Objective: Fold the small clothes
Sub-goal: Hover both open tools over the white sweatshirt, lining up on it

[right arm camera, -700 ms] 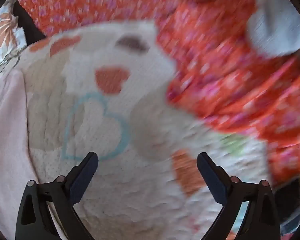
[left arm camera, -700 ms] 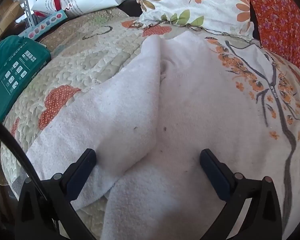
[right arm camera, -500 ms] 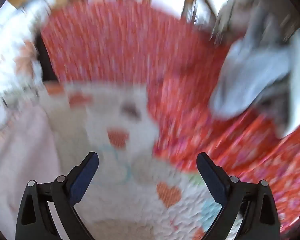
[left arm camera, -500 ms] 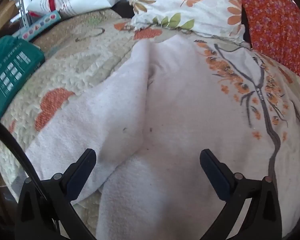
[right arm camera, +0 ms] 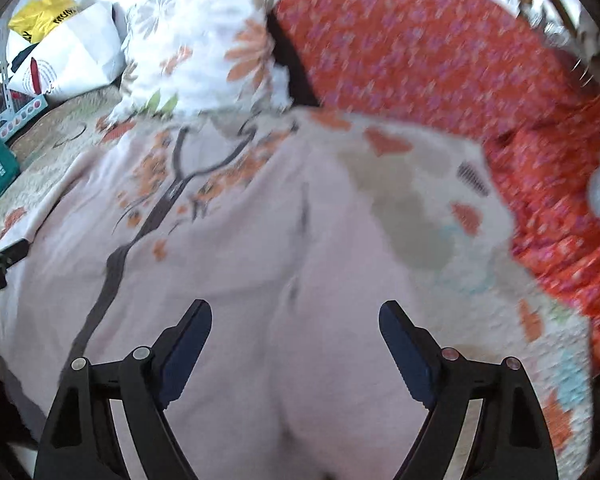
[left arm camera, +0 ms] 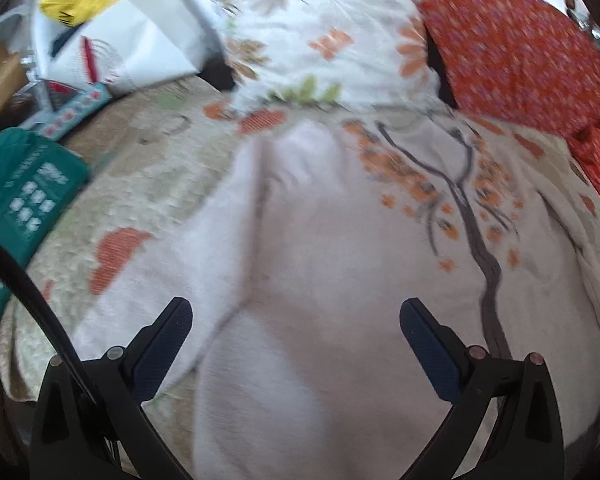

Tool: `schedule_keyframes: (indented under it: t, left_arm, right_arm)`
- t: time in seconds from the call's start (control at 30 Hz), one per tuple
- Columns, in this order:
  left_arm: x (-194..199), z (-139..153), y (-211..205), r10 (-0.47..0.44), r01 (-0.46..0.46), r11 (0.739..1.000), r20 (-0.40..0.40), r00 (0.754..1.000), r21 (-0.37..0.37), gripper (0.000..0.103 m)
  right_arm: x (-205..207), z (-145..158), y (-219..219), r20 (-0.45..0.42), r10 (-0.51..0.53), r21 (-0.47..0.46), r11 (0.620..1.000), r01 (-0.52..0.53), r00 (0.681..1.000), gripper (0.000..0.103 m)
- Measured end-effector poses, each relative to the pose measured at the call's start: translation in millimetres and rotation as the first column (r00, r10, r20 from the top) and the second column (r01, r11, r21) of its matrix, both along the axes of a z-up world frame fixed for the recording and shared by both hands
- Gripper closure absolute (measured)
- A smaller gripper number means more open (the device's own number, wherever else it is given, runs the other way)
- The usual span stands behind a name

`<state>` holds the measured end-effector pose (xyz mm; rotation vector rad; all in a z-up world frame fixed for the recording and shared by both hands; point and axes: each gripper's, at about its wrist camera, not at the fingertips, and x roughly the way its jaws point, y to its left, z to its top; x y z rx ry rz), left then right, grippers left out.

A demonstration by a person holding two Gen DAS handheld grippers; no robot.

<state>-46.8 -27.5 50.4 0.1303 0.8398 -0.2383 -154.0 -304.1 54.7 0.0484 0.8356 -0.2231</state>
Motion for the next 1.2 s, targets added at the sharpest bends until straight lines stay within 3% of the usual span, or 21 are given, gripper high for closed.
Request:
schedule_keyframes:
  t: [0.17, 0.33, 0.4, 0.6, 1.2]
  left_arm:
    - [-1, -15, -3, -0.047, 0.045, 0.998, -0.057, 0.997, -0.044, 0.0]
    - [5, -24, -1, -0.018, 0.018, 1.0, -0.094, 0.995, -0.005, 0.0]
    - [8, -25, 1, -0.009, 0.006, 1.0, -0.104, 0.995, -0.023, 0.0]
    - [16, -35, -3, 0.012, -0.012, 1.0, -0.133, 0.991, 0.005, 0.0]
    - [19, -47, -11, 0.02, -0.014, 0.999, -0.137, 0.99, 0.038, 0.0]
  right_arm:
    - [-3, -8, 19, 0.022, 0.041, 0.013, 0.999, -0.042, 0.999, 0.017]
    - [4, -17, 26, 0.019, 0.065, 0.02, 0.998, -0.066, 0.998, 0.03]
    - [4, -17, 28, 0.024, 0.073, 0.007, 0.997, -0.073, 0.997, 0.034]
    - [7, -23, 27, 0.057, 0.049, 0.021, 0.999, -0.051, 0.997, 0.035]
    - [11, -28, 30, 0.009, 0.065, 0.019, 0.998, -0.065, 0.998, 0.034]
